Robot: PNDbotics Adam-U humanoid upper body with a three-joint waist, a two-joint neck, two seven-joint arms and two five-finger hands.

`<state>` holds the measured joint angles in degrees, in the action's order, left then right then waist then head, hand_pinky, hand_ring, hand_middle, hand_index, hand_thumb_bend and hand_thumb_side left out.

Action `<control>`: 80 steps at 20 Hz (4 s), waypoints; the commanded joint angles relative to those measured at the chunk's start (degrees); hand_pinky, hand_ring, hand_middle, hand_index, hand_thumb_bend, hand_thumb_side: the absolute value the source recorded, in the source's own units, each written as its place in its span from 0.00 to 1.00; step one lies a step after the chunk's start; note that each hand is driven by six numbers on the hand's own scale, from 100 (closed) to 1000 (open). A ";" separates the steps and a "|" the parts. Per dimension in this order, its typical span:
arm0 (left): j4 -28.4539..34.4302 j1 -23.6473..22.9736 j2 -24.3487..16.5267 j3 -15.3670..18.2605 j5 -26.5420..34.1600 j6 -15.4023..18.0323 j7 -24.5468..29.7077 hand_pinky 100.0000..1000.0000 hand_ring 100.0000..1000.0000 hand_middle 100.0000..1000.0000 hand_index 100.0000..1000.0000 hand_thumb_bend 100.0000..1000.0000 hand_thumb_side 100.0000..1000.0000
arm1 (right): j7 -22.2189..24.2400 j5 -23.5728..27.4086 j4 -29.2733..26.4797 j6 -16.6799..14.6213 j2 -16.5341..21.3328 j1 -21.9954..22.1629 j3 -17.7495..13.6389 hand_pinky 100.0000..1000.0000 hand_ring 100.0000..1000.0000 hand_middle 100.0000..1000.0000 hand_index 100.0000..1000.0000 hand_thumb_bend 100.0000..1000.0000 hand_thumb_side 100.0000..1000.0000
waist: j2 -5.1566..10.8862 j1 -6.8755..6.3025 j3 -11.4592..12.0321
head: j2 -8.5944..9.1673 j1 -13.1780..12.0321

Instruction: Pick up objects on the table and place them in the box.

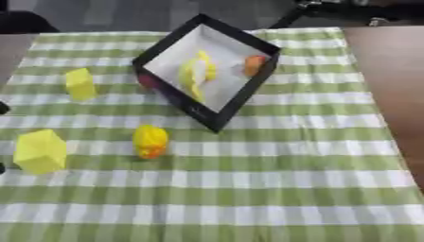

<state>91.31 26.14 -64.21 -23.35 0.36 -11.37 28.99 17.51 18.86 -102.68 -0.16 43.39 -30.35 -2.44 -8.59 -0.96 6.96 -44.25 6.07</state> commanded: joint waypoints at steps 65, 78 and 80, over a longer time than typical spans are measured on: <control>-19.83 12.75 15.42 -5.40 -17.34 8.04 5.66 0.75 0.58 0.53 0.64 0.48 0.00 | -0.16 -0.40 1.01 0.88 -0.79 0.84 -1.98 1.00 0.77 0.66 0.82 0.03 0.36 | 0.08 0.36 -0.65 | 0.14 -2.10; -13.86 24.36 15.97 -0.04 -17.04 7.85 2.66 0.69 0.47 0.43 0.53 0.34 0.00 | -0.20 -0.23 1.34 1.19 -0.89 0.32 -1.58 1.00 0.77 0.65 0.82 0.03 0.35 | 0.70 -0.19 -1.43 | 0.14 -0.68; -15.74 27.58 18.63 0.05 -17.99 8.65 3.00 0.69 0.47 0.43 0.53 0.34 0.00 | -0.11 -0.14 1.36 1.24 -1.05 -0.13 -1.41 1.00 0.77 0.65 0.82 0.03 0.35 | 0.67 -0.19 -2.07 | 0.14 -0.62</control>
<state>76.00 52.24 -45.74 -24.50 -17.18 -3.16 31.99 17.47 18.47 -101.16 0.86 41.36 -29.46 -3.46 -8.68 -0.95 4.76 -44.25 5.30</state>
